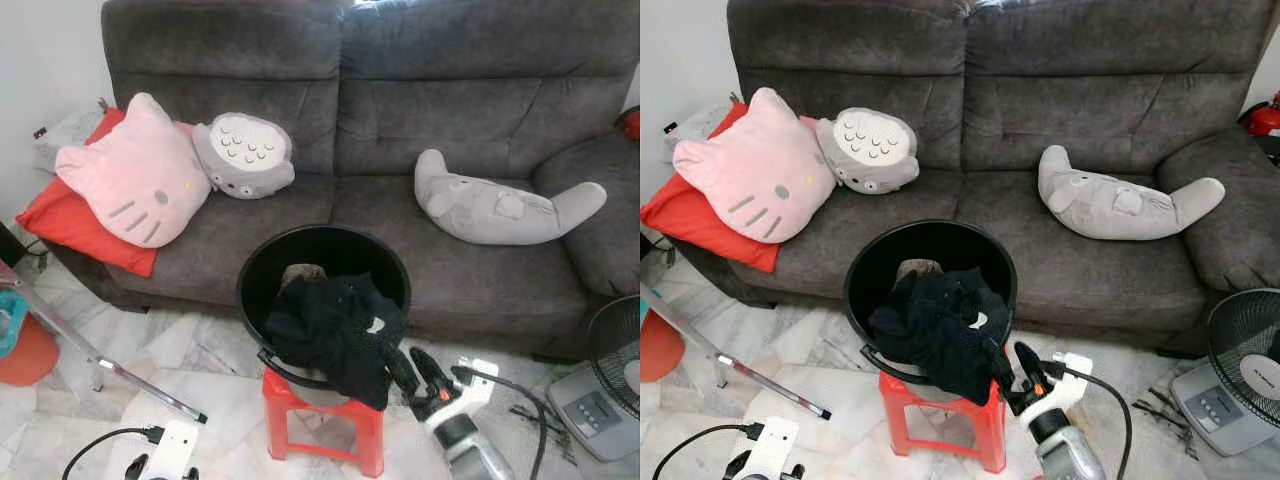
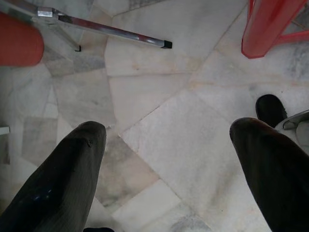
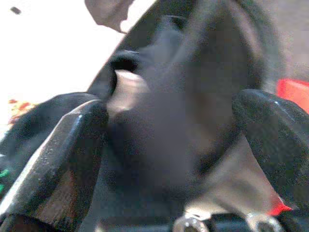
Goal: Hang hanger
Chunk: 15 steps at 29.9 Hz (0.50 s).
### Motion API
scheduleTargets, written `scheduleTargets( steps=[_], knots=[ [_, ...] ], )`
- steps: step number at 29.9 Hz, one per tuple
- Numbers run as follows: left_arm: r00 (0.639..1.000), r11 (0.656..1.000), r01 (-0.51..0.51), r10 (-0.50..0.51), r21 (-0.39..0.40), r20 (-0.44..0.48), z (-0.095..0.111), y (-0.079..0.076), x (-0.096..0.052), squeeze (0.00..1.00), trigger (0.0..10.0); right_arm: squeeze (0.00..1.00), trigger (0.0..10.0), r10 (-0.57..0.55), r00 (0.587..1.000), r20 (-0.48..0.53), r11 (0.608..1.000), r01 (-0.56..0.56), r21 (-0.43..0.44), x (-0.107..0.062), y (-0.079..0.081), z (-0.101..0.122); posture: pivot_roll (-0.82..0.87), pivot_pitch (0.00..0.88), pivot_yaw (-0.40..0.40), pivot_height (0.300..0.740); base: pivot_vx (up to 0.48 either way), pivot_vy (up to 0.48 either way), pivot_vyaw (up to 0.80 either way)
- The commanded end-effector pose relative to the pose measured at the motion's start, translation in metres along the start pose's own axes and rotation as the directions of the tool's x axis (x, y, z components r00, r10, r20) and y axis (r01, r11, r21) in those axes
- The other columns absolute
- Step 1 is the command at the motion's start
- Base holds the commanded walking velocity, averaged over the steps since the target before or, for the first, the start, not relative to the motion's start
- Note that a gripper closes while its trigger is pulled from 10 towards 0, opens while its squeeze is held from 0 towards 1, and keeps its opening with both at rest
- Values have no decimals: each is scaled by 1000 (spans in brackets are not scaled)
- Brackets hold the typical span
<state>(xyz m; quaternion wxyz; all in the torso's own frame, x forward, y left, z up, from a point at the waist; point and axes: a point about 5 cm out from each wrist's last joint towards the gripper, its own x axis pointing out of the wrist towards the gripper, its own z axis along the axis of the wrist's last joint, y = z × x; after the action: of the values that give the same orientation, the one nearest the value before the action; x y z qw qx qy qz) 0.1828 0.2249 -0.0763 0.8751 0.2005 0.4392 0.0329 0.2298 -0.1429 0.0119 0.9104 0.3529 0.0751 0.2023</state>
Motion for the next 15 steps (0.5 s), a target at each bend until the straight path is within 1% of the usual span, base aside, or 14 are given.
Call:
scheduleTargets(
  steps=[1, 3, 10, 15],
  knots=[
    [1000, 1000, -10, 10, 18, -8, -4, 4, 0, 0, 10000, 0, 10000, 45, 999, -14, 999, -44, 26, 0, 7, -4, -16, 0, 77, 740, 0, 0, 0],
    [1000, 1000, -9, 9, 20, -8, -4, 4, 0, 0, 10000, 0, 10000, 67, 997, -24, 997, -67, 27, -1, 10, -6, -16, 0, 77, 740, 0, 0, 0],
    [1000, 1000, -11, 11, 24, -6, -4, 4, 0, 0, 10000, 0, 10000, 95, 995, -41, 995, -94, 40, -1, 13, -5, -16, 0, 79, 740, 0, 0, 0],
    [1000, 1000, -11, 11, 26, -6, -4, 5, 0, 0, 10000, 0, 10000, 94, 995, -47, 995, -92, 43, 0, 13, -6, -16, 0, 79, 740, 0, 0, 0]
  ],
)
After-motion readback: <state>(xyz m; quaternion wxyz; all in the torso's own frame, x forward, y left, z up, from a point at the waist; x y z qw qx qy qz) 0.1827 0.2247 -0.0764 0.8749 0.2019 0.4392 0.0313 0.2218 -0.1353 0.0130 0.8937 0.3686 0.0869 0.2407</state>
